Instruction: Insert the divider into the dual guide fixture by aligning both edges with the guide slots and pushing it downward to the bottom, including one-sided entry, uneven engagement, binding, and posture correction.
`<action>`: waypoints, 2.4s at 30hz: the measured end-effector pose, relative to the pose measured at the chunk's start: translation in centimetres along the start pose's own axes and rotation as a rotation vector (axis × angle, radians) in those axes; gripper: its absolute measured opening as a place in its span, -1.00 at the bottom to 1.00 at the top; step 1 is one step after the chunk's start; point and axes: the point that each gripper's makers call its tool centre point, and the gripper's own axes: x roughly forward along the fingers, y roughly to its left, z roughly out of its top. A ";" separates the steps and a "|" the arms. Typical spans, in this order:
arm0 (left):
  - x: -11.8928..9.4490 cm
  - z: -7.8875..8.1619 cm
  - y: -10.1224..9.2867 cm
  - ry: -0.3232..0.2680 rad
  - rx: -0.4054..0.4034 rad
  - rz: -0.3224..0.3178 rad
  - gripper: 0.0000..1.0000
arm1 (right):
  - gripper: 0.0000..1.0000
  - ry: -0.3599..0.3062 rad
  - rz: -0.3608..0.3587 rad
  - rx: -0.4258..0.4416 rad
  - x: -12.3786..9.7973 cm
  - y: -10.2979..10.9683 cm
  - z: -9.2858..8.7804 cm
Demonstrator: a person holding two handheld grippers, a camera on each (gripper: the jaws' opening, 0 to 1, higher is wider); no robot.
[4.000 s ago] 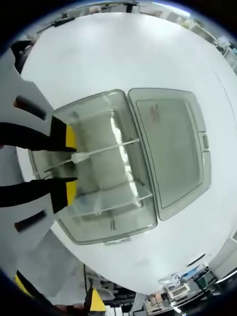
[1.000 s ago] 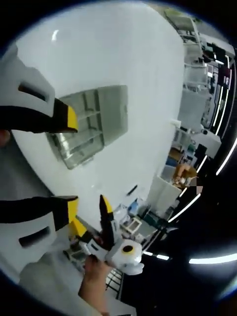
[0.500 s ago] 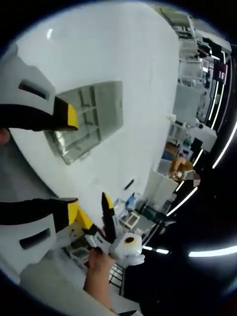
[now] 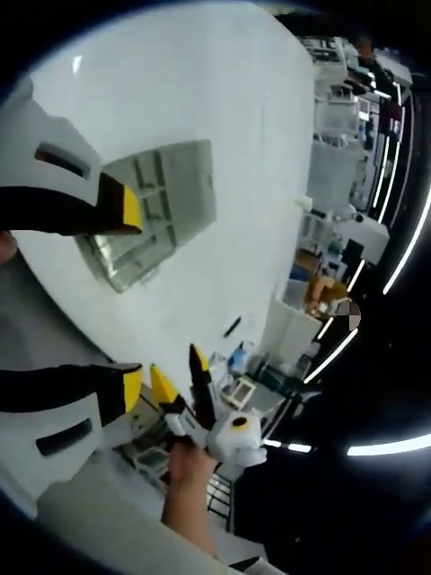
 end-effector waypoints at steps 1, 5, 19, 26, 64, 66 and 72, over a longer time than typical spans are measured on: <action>0.0 0.0 -0.2 0.001 0.006 -0.006 0.12 | 0.12 0.003 -0.007 0.002 -0.1 -0.3 -0.1; 0.1 -0.1 -0.3 0.003 0.019 -0.011 0.12 | 0.12 0.007 -0.031 0.018 -0.5 -1.3 -0.5; 0.2 0.2 -0.2 0.007 0.046 -0.028 0.17 | 0.11 0.061 -0.072 0.004 -0.6 -4.3 -2.0; 0.2 0.0 0.3 0.014 0.041 -0.020 0.18 | 0.11 0.095 -0.069 -0.002 -0.3 -5.4 -2.9; 0.1 -0.4 1.3 0.040 0.037 0.029 0.21 | 0.12 0.138 -0.039 -0.052 0.9 -8.2 -3.6; 0.1 -0.4 1.4 0.040 0.034 0.032 0.21 | 0.12 0.155 -0.038 -0.053 1.0 -8.5 -4.0; 0.1 -0.5 1.7 0.049 0.033 0.038 0.21 | 0.12 0.159 -0.040 -0.051 1.2 -9.1 -4.1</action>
